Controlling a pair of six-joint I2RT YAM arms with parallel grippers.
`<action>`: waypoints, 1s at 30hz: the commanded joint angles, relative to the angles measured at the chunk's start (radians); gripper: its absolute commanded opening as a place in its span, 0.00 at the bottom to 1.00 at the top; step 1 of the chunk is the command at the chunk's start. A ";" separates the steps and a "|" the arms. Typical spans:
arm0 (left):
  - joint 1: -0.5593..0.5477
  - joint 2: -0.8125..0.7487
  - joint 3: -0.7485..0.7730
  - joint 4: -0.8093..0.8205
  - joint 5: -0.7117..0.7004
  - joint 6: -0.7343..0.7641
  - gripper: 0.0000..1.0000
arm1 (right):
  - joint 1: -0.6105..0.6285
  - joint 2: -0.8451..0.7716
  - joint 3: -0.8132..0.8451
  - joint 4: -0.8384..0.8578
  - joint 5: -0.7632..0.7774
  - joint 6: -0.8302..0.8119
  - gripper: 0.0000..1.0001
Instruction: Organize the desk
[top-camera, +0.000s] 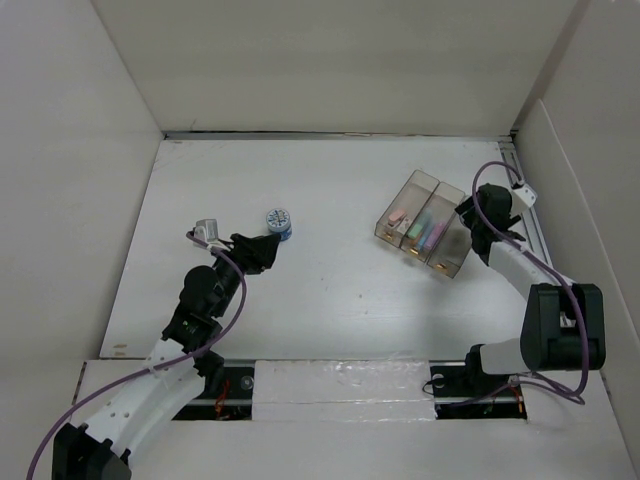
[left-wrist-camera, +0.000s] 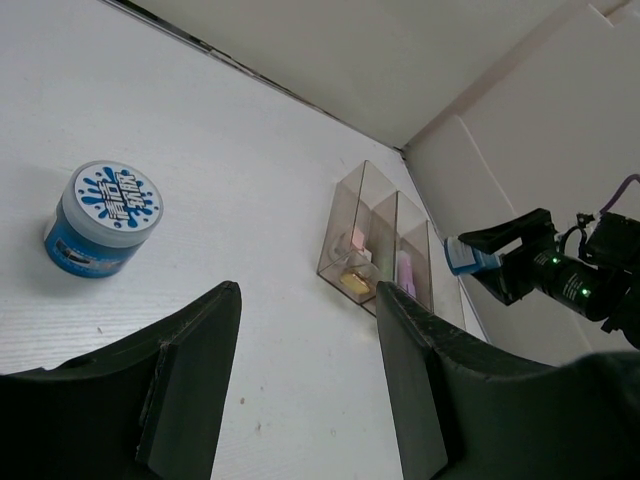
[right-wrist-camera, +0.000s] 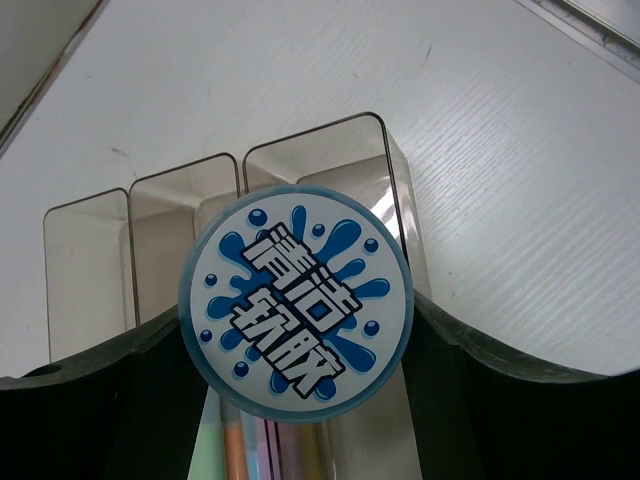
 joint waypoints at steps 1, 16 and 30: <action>-0.004 -0.018 0.023 0.040 0.006 0.004 0.52 | -0.009 -0.011 0.071 0.080 0.002 -0.007 0.32; -0.004 -0.020 0.023 0.039 -0.003 0.002 0.52 | -0.039 0.062 0.148 -0.035 0.002 0.002 0.37; -0.004 -0.015 0.028 0.034 -0.004 0.005 0.52 | -0.049 0.088 0.174 -0.063 -0.035 -0.007 0.54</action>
